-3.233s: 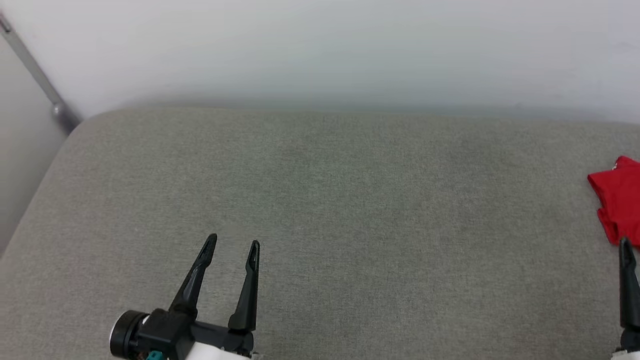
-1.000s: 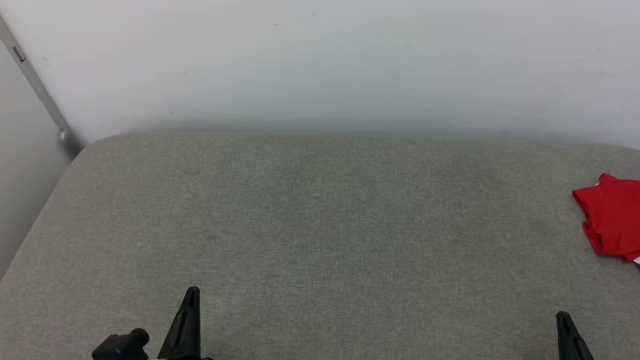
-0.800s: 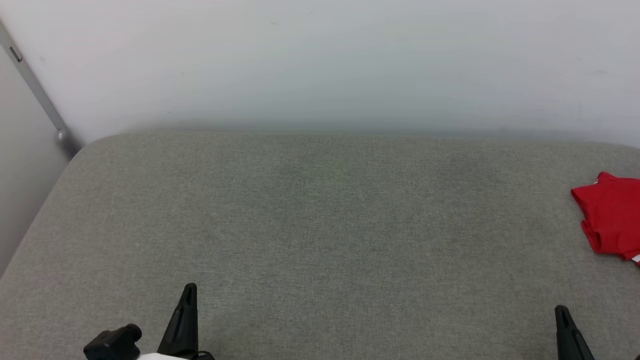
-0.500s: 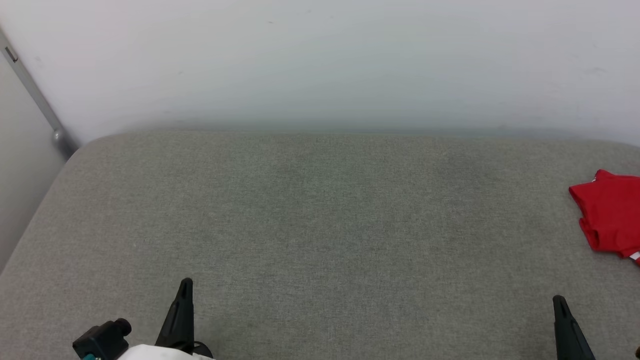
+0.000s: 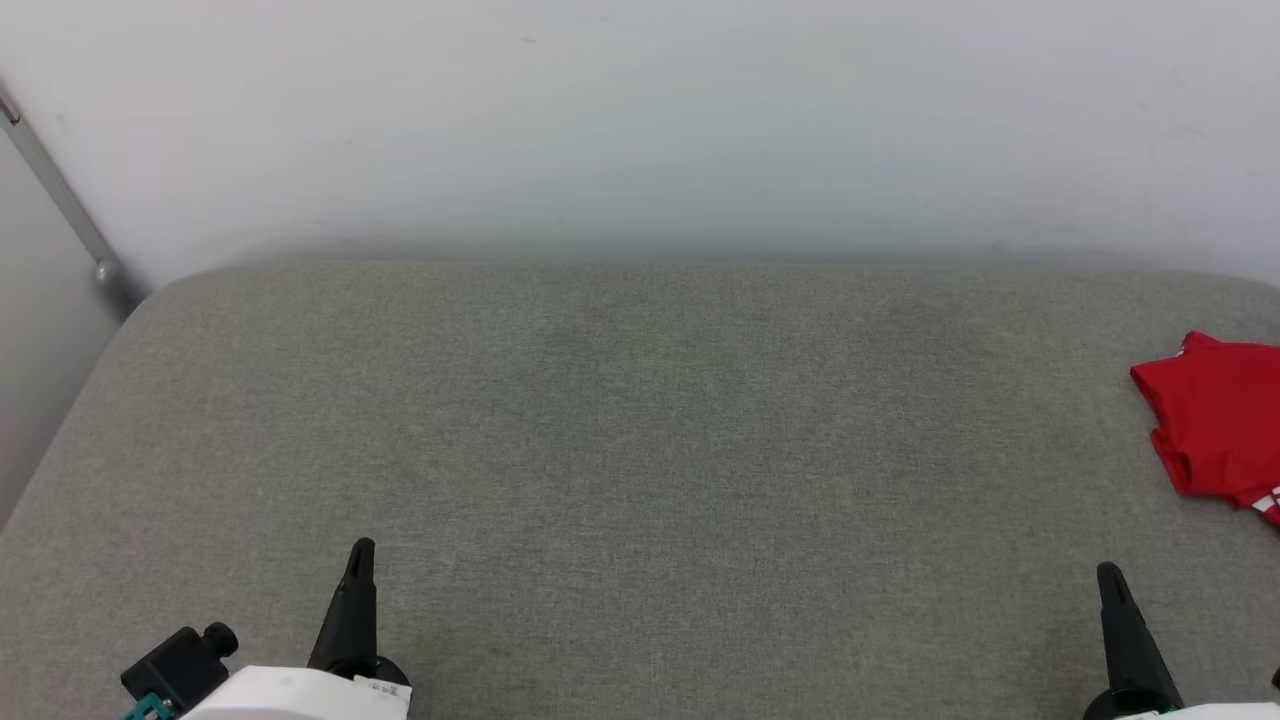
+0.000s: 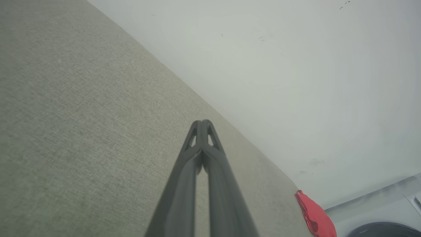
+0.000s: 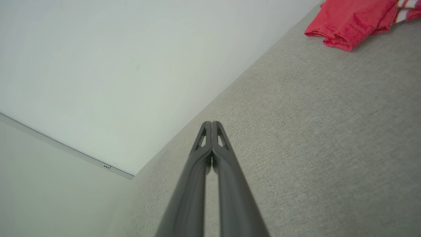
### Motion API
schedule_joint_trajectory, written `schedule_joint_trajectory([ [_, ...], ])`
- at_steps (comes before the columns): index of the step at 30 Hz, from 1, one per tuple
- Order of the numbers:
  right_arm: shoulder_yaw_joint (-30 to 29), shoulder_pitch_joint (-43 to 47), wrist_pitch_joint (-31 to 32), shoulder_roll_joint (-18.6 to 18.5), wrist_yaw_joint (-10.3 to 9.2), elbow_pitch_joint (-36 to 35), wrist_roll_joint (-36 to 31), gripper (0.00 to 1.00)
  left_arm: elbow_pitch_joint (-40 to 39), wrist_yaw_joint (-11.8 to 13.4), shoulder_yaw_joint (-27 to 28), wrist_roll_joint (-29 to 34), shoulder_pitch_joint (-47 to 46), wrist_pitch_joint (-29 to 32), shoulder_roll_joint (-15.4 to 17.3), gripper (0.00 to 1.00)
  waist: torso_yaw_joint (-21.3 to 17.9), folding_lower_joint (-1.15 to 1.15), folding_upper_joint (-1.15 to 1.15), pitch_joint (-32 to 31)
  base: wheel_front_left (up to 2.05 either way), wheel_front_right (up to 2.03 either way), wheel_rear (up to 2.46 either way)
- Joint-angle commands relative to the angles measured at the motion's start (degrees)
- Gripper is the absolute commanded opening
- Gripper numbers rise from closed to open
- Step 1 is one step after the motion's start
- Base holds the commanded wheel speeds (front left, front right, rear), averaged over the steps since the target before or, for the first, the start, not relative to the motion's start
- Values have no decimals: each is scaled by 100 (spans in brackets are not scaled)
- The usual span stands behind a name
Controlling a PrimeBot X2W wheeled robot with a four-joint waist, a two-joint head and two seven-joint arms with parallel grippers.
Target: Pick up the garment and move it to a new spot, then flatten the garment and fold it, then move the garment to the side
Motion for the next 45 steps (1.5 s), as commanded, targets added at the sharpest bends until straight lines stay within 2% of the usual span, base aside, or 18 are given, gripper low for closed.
schedule_joint_trajectory([
  [1,4,-150,35,-60,-1,-10,140,0,-34,-6,18,-150,-150,27,29,0,-4,0,0,2,0,0,0],
  [28,23,-791,493,-51,-1,425,2028,0,246,-9,187,-2082,-530,485,42,0,-130,0,0,69,0,0,0],
  [45,13,-1111,733,-31,-2,635,2908,0,391,-11,284,-2987,-701,721,28,0,-204,0,0,108,0,0,0],
])
